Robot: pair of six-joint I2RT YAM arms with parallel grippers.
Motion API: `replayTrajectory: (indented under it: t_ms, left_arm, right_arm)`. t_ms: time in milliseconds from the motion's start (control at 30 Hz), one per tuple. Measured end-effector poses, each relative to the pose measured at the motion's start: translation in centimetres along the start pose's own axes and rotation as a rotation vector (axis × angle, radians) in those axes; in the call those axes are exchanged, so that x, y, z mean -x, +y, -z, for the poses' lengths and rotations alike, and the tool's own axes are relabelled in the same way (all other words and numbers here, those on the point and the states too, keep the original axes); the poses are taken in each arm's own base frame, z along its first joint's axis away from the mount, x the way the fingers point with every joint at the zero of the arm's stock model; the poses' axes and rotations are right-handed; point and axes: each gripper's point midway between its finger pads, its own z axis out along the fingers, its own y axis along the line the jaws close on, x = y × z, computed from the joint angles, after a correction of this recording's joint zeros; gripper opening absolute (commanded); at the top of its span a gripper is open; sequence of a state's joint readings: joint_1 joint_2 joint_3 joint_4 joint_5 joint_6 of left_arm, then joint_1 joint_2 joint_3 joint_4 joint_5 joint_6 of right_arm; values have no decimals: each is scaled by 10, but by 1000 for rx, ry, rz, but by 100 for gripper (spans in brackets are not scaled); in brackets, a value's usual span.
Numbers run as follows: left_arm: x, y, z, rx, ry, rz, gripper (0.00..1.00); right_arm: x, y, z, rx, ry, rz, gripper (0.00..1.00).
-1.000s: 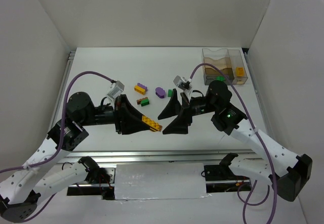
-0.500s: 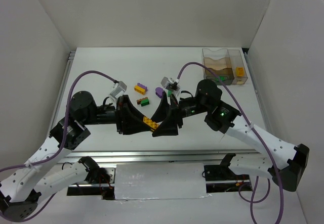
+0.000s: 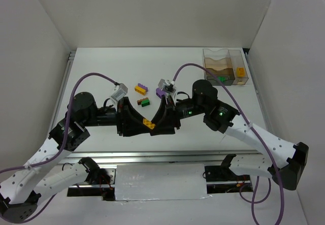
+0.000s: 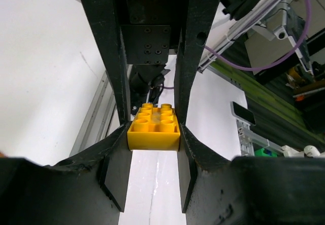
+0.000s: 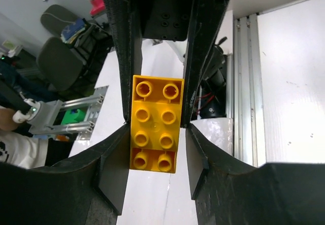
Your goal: Sort the legos into containers by color
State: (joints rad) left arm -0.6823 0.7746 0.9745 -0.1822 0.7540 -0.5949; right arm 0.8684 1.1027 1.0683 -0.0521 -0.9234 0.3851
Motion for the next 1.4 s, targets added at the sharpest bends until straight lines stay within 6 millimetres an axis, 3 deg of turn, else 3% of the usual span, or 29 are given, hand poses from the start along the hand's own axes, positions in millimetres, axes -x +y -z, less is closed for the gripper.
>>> replayTrajectory:
  t_ms: [33, 100, 233, 400, 567, 667, 733, 800, 900, 1000, 1100, 1200, 1400]
  left_arm:
    - [-1, 2, 0, 10, 1, -5, 51]
    - [-1, 7, 1, 40, -2, -11, 99]
    - [11, 26, 7, 195, -44, 2, 100]
    - [34, 51, 21, 412, -114, 14, 100]
    - [34, 92, 44, 682, -146, 55, 100]
    - [25, 122, 69, 889, -143, 67, 100]
    - [16, 136, 83, 986, -127, 56, 100]
    - [0, 150, 94, 1058, -103, 52, 100]
    - [-33, 169, 107, 1143, -31, 68, 99]
    - [-53, 180, 118, 1211, 21, 76, 100]
    - [-54, 181, 123, 1236, 24, 70, 100]
    - [-54, 182, 122, 1232, 36, 55, 100]
    - [-61, 185, 115, 1210, 85, 63, 100]
  right_arm:
    - [-1, -2, 0, -8, 2, -1, 0]
    - [-3, -8, 0, -36, 6, -5, 0]
    - [-3, -36, 5, -116, -1, -18, 0]
    - [-13, -108, 32, -270, -30, -131, 0]
    - [-26, -170, 66, -527, -56, -234, 0]
    - [-6, -225, 120, -879, -135, -272, 0]
    - [23, -272, 184, -1146, -233, -291, 0]
    - [41, -318, 269, -1430, -336, -337, 0]
    - [37, -366, 370, -1701, -403, -427, 0]
    - [14, -402, 444, -1884, -403, -523, 0]
    - [-9, -424, 488, -2008, -365, -587, 0]
    - [-21, -433, 514, -2073, -342, -626, 0]
    - [-4, -434, 549, -2098, -340, -585, 3]
